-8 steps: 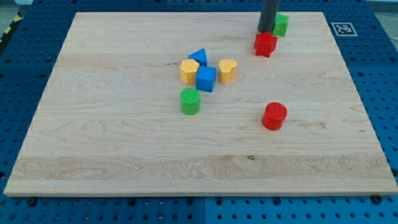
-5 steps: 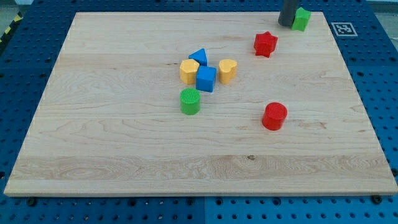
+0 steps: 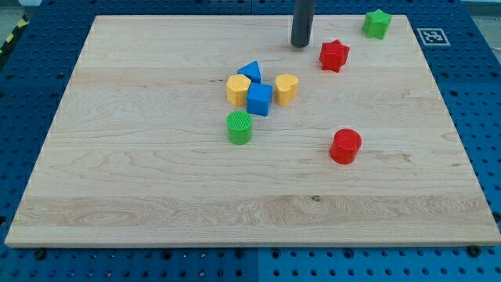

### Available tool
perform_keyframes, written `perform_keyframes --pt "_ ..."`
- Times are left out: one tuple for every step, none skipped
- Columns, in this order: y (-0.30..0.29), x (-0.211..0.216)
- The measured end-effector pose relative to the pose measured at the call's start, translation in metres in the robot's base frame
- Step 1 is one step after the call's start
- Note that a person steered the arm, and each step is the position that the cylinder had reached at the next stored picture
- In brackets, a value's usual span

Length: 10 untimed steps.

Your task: Push the red star little bit right

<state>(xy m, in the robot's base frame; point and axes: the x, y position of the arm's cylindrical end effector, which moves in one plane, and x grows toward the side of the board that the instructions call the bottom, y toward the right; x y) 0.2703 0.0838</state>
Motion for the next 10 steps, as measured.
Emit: perform_keyframes --pt "-0.01 0.007" --pt "-0.042 0.019" --pt "-0.024 0.033" --pt "-0.007 0.058" --pt "0.003 0.06" --pt "0.003 0.043" --pt "0.019 0.034" --pt "0.062 0.051" --pt "0.103 0.053" --pt "0.116 0.064"
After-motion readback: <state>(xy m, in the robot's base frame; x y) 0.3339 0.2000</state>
